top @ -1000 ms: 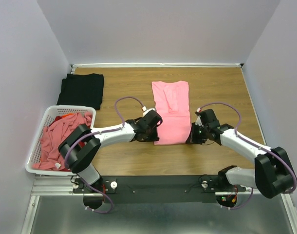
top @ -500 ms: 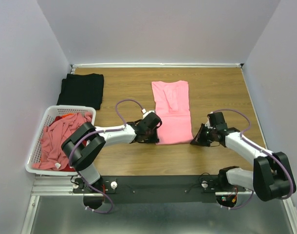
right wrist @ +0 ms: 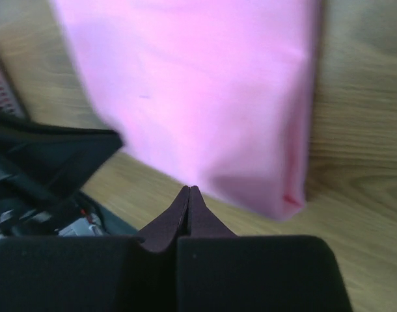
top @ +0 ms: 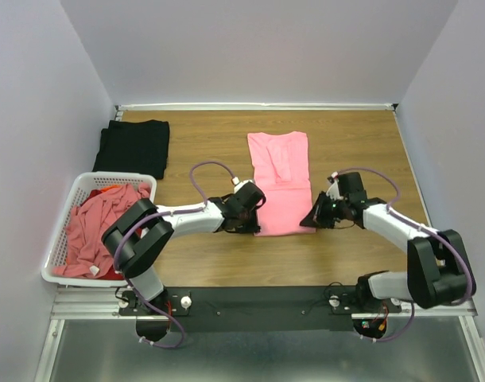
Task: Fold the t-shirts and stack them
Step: Fold the tshirt
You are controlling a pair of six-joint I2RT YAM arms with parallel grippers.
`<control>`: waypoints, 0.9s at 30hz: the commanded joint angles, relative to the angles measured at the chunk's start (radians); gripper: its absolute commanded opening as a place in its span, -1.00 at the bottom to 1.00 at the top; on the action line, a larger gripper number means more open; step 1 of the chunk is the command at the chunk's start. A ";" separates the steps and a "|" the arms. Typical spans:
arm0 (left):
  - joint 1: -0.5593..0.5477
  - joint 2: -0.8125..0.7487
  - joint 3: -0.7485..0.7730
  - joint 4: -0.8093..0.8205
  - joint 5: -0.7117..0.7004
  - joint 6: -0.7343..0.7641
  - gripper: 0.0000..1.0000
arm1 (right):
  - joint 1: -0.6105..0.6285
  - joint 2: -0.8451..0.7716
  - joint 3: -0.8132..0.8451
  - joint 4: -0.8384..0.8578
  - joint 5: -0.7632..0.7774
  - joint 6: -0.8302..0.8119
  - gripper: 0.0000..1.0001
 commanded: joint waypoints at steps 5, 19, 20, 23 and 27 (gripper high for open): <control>0.004 0.066 -0.027 -0.110 -0.059 -0.006 -0.56 | -0.072 0.123 -0.168 0.058 0.227 0.036 -0.99; 0.023 0.026 -0.086 -0.124 -0.073 -0.008 -0.56 | -0.077 -0.051 -0.148 -0.062 0.331 0.057 -0.89; 0.023 0.030 -0.083 -0.125 -0.071 -0.009 -0.56 | -0.077 -0.050 -0.147 -0.066 0.344 0.054 -0.88; 0.023 0.035 -0.077 -0.129 -0.074 -0.018 -0.56 | -0.078 -0.007 -0.151 -0.083 0.381 0.050 -0.88; 0.023 0.035 -0.068 -0.145 -0.077 -0.034 -0.56 | -0.077 0.014 -0.151 -0.093 0.364 0.063 -0.90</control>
